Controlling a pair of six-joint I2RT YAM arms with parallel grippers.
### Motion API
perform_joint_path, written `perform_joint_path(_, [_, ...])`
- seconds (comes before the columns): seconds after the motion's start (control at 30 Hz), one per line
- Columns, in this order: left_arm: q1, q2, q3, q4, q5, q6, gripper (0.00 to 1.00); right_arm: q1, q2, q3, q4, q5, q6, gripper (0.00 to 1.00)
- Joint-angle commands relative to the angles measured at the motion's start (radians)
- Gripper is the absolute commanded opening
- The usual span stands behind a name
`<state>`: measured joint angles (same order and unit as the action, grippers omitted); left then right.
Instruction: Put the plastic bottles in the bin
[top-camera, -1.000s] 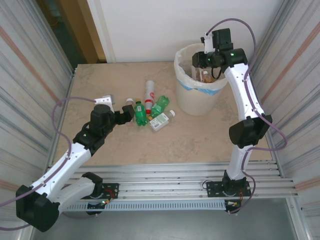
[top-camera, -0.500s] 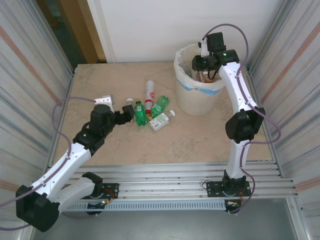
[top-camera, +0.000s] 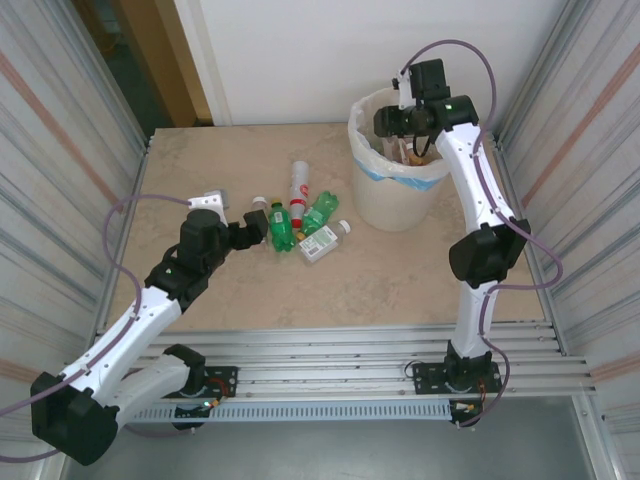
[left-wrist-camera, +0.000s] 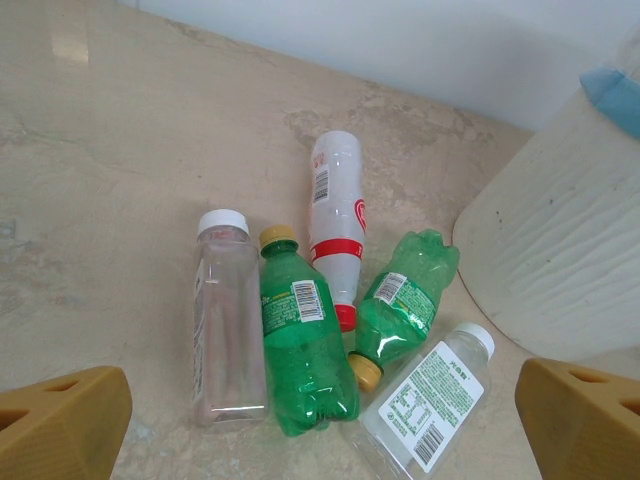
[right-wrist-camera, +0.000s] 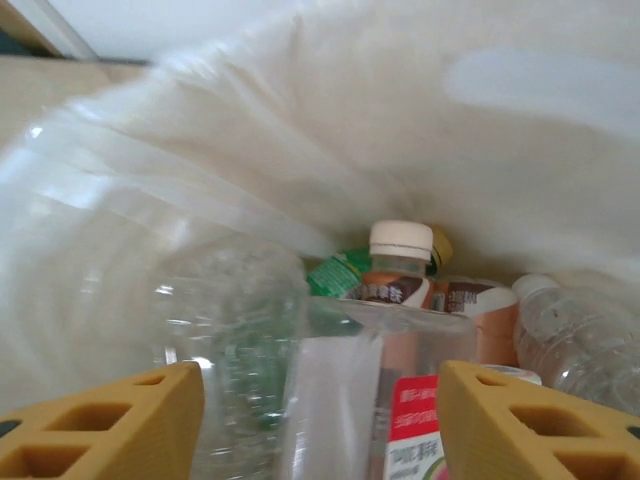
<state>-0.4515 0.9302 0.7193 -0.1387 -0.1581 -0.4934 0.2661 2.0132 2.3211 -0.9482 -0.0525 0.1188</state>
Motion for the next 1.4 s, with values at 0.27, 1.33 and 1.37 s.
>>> perform_joint_path(0.27, [0.021, 0.132, 0.173, -0.211, -0.014, 0.081, 0.98, 0.142, -0.228, -0.050, -0.005, 0.222, -0.018, 0.87])
perform_joint_path(1.33, [0.061, 0.787, 0.448, -0.332, 0.035, 0.163, 0.71, 0.177, -0.635, -0.618, 0.193, 0.318, 0.124, 0.98])
perform_joint_path(1.37, [0.063, 0.796, 0.450, -0.332, 0.035, 0.162, 0.68, 0.178, -0.635, -0.620, 0.194, 0.319, 0.124, 0.98])
